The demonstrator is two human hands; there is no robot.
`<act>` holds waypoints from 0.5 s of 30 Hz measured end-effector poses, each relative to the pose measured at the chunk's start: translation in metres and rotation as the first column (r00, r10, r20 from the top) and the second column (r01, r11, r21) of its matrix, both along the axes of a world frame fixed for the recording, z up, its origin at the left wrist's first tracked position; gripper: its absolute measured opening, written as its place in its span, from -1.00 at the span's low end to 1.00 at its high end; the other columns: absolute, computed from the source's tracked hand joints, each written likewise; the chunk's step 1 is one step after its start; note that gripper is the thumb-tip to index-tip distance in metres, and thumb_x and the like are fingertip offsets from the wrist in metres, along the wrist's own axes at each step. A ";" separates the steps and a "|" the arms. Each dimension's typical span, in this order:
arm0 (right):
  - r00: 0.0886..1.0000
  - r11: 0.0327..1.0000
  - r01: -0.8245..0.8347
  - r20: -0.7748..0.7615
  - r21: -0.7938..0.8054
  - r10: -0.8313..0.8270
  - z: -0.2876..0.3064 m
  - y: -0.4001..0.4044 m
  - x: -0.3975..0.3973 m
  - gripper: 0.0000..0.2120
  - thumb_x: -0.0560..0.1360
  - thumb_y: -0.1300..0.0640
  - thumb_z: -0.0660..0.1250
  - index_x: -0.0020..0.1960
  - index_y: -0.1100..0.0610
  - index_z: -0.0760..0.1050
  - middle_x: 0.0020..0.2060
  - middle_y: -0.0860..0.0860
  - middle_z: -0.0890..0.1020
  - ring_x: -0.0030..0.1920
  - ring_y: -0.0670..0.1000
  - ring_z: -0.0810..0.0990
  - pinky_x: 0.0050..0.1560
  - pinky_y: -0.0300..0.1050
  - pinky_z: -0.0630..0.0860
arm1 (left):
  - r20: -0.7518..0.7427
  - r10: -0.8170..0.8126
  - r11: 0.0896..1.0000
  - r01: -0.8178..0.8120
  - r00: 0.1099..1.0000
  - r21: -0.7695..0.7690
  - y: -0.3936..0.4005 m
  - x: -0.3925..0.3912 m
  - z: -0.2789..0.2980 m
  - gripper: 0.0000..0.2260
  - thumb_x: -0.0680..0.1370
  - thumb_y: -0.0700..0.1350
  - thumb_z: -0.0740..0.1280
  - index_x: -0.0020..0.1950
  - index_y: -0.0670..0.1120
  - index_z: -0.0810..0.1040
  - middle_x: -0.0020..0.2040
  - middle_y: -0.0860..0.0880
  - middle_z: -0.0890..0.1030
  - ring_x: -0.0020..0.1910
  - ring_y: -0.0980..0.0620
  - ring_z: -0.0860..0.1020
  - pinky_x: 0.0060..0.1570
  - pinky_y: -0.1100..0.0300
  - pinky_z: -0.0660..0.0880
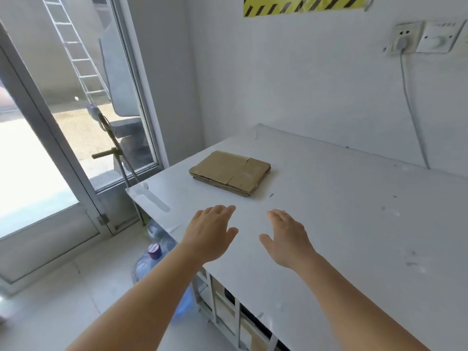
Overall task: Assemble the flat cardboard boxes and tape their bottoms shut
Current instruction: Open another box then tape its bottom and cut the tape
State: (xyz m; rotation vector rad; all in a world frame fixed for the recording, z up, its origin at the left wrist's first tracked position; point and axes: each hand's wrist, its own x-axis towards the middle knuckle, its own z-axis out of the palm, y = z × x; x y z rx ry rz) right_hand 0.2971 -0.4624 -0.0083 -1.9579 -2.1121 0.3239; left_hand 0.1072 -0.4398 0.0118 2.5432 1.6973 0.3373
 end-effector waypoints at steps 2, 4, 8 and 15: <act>1.000 1.000 0.002 0.003 0.002 -0.002 -0.003 0.030 -0.010 -0.42 0.59 -0.05 0.11 0.51 0.16 0.06 0.51 0.03 0.14 0.51 0.01 0.05 0.45 -0.03 0.06 | -0.005 0.003 1.000 -0.003 1.000 0.008 0.027 -0.011 0.001 -0.50 0.60 0.11 0.13 0.52 0.03 0.14 0.45 0.03 0.33 0.41 -0.01 0.30 0.36 0.11 0.19; 1.000 1.000 0.010 -0.003 0.018 -0.010 -0.006 0.062 -0.019 -0.45 0.58 -0.04 0.12 0.49 0.16 0.10 0.50 0.03 0.17 0.50 0.02 0.07 0.43 -0.04 0.08 | -0.016 0.003 1.000 -0.003 1.000 0.003 0.056 -0.021 -0.001 -0.50 0.60 0.11 0.14 0.52 0.03 0.15 0.45 0.03 0.33 0.41 -0.01 0.30 0.36 0.11 0.18; 0.999 0.999 0.038 -0.024 -0.006 -0.038 -0.009 0.121 -0.031 -0.48 0.58 -0.04 0.12 0.47 0.15 0.14 0.48 0.02 0.19 0.49 0.02 0.11 0.41 -0.05 0.10 | -0.053 0.015 0.999 -0.016 0.998 -0.027 0.115 -0.043 -0.005 -0.50 0.60 0.11 0.14 0.51 0.03 0.16 0.45 0.04 0.34 0.41 -0.01 0.30 0.36 0.10 0.19; 0.994 0.994 0.101 -0.034 -0.043 -0.102 -0.019 0.193 -0.039 -0.48 0.58 -0.02 0.13 0.47 0.13 0.14 0.47 0.00 0.21 0.47 0.01 0.14 0.42 -0.05 0.10 | -0.037 0.041 0.997 -0.043 0.998 -0.064 0.198 -0.066 -0.016 -0.51 0.60 0.12 0.13 0.50 0.03 0.19 0.45 0.04 0.34 0.41 -0.02 0.30 0.36 0.10 0.19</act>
